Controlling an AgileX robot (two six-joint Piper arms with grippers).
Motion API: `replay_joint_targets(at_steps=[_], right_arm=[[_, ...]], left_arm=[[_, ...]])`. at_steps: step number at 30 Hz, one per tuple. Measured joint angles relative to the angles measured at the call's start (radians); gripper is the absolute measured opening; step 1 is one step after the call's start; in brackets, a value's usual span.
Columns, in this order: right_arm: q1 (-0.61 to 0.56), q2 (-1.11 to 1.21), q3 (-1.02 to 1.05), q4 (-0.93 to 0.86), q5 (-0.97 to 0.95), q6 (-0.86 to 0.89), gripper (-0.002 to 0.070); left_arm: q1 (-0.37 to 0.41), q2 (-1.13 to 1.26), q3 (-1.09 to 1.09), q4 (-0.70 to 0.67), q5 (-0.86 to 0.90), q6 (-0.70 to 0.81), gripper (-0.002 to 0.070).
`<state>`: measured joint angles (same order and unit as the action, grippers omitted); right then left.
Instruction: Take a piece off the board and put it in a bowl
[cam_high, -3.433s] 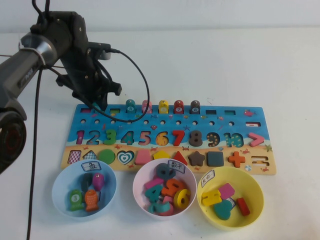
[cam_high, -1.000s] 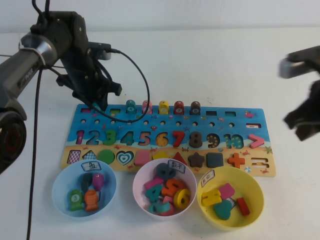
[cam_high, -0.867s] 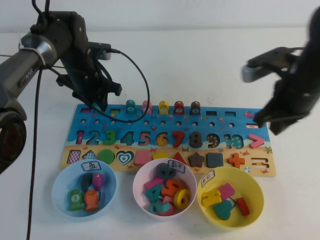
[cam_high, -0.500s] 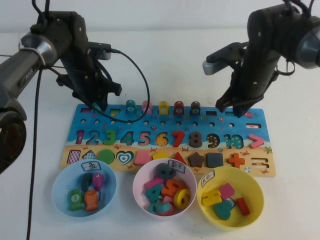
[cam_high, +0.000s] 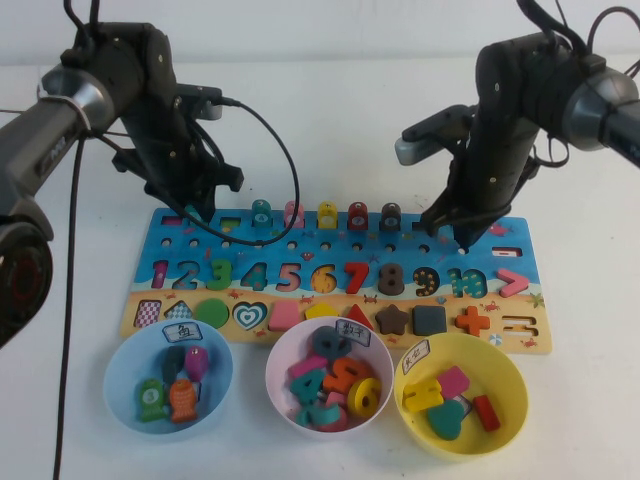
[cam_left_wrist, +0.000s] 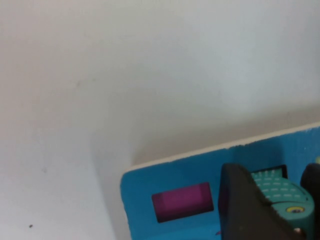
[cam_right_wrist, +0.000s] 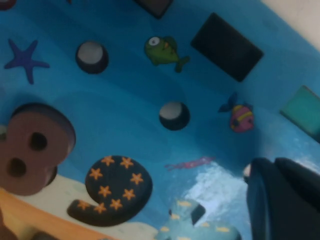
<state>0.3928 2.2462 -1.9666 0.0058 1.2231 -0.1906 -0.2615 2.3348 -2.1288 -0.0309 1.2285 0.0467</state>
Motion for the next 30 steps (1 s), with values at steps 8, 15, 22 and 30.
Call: replay_joint_targets(at_steps=[8,15,22,30], right_arm=[[0.000,0.035,-0.004,0.010,0.000,0.002,-0.0017],[0.000,0.043,-0.011,0.010,0.004,0.002,-0.0017],[0.000,0.043,-0.011,0.010,0.004,0.002,-0.0017],[0.000,0.043,-0.011,0.013,0.004,0.004,-0.0017]], left_arm=[[0.000,0.000,0.000,0.000,0.000,0.000,0.0198],[0.000,0.000,0.000,0.000,0.000,0.004,0.0198],[0.000,0.000,0.000,0.000,0.000,0.007,0.0199],[0.000,-0.001,0.000,0.000,0.000,0.011,0.0198]])
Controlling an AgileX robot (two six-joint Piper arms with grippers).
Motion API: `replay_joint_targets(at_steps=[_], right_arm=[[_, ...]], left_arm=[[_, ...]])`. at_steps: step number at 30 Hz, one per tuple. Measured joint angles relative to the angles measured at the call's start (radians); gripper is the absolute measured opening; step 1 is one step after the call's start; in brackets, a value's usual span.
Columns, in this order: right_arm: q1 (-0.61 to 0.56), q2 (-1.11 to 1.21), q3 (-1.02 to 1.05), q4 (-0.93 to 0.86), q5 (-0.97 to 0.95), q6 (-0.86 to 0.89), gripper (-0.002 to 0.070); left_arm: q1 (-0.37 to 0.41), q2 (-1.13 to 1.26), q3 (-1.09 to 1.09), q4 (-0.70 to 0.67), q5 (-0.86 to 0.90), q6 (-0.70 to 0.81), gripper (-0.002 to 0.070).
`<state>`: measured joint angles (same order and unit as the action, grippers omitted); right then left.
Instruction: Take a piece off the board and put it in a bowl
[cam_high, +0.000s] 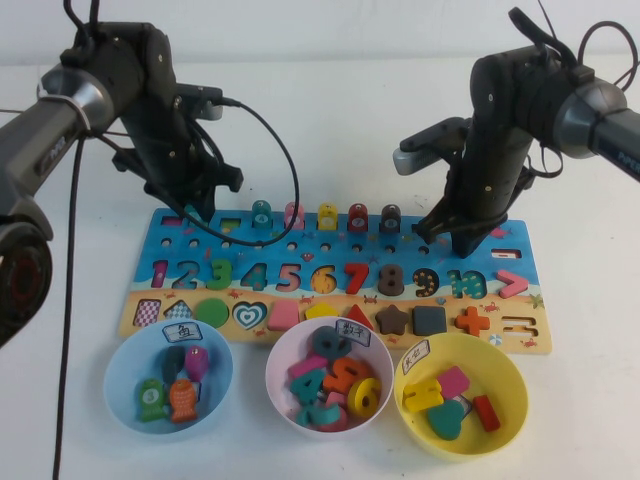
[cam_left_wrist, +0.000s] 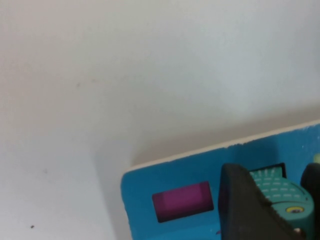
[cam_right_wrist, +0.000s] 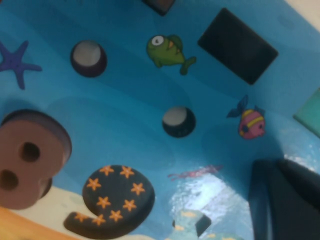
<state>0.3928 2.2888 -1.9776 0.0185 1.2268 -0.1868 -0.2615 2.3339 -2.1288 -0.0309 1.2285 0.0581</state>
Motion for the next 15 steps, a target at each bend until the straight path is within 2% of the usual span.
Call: replay_joint_targets(at_steps=[15], right_arm=[[-0.002,0.003,-0.002,0.011,-0.004,0.000,-0.0017]], left_arm=[[0.000,-0.060,0.000,0.004,0.002,0.015,0.0197]])
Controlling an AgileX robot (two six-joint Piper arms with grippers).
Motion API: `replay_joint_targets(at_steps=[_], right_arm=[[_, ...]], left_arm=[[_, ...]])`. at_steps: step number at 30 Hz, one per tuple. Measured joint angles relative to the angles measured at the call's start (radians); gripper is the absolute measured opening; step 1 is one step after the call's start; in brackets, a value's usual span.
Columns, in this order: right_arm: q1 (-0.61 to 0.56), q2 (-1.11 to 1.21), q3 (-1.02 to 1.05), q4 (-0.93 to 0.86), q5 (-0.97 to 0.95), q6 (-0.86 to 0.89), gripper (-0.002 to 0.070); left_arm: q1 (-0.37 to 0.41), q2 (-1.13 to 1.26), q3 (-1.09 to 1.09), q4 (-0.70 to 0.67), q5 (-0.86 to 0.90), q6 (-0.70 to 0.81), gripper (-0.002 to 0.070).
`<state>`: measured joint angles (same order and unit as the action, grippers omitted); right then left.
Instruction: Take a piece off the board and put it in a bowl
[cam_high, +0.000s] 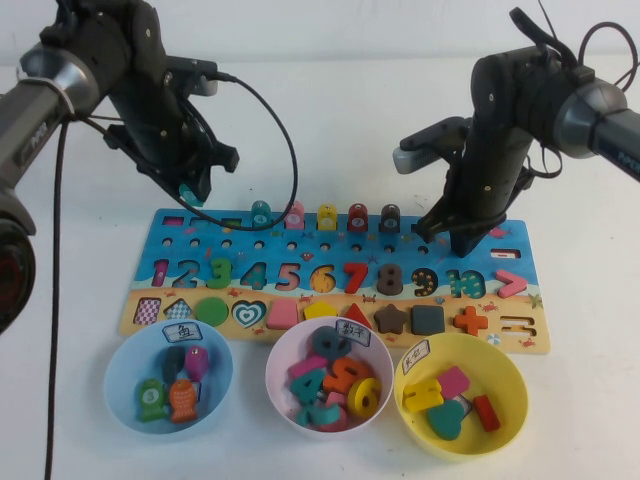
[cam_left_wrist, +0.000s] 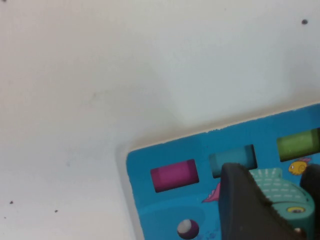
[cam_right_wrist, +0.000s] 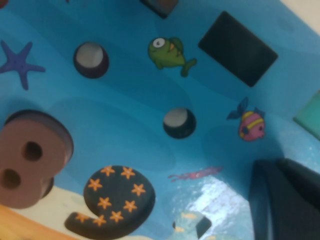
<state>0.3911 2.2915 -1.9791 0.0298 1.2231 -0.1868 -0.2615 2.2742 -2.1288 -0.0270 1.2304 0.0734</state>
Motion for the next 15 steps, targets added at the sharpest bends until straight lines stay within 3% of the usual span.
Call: replay_joint_targets(at_steps=[15], right_arm=[[0.000,0.000,0.000,0.002,-0.002,0.000,-0.0017]], left_arm=[[0.000,-0.119,0.000,0.000,0.002,0.060,0.0197]])
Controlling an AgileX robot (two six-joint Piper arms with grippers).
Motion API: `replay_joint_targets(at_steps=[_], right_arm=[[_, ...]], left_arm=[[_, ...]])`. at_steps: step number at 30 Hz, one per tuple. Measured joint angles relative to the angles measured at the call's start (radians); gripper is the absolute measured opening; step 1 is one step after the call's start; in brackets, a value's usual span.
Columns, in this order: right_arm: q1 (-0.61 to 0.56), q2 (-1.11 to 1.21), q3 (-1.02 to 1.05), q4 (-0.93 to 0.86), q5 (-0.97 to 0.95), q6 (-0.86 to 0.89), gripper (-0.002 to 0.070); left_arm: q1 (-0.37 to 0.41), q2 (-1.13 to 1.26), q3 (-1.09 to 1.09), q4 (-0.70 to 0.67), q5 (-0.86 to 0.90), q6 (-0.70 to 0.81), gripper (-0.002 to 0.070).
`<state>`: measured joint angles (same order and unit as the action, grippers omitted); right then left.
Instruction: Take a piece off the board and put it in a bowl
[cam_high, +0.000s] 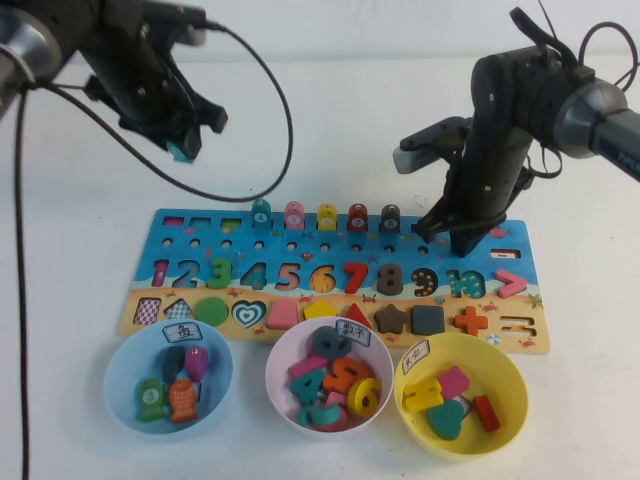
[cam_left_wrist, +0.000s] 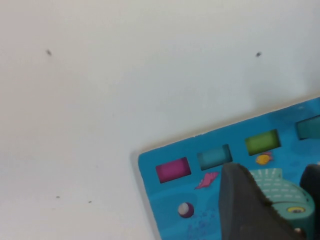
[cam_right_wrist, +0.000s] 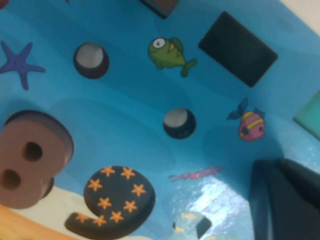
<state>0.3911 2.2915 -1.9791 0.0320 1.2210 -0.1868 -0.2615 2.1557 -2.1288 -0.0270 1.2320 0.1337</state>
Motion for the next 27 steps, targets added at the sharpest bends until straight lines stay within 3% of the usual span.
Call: replay_joint_targets(at_steps=[12,20,27], right_arm=[[0.000,0.000,0.000,0.000,0.000,0.000,-0.0017],[0.000,0.000,0.000,0.000,0.000,0.000,-0.0017],[0.000,0.002,0.000,0.035,-0.013,0.000,-0.0017]], left_arm=[[0.000,-0.222,0.056,0.000,0.012,0.038,0.0197],[-0.002,-0.400,0.452,0.000,0.012,0.057,0.0197],[-0.006,-0.616,0.780,-0.086,-0.033,0.080,0.0197]])
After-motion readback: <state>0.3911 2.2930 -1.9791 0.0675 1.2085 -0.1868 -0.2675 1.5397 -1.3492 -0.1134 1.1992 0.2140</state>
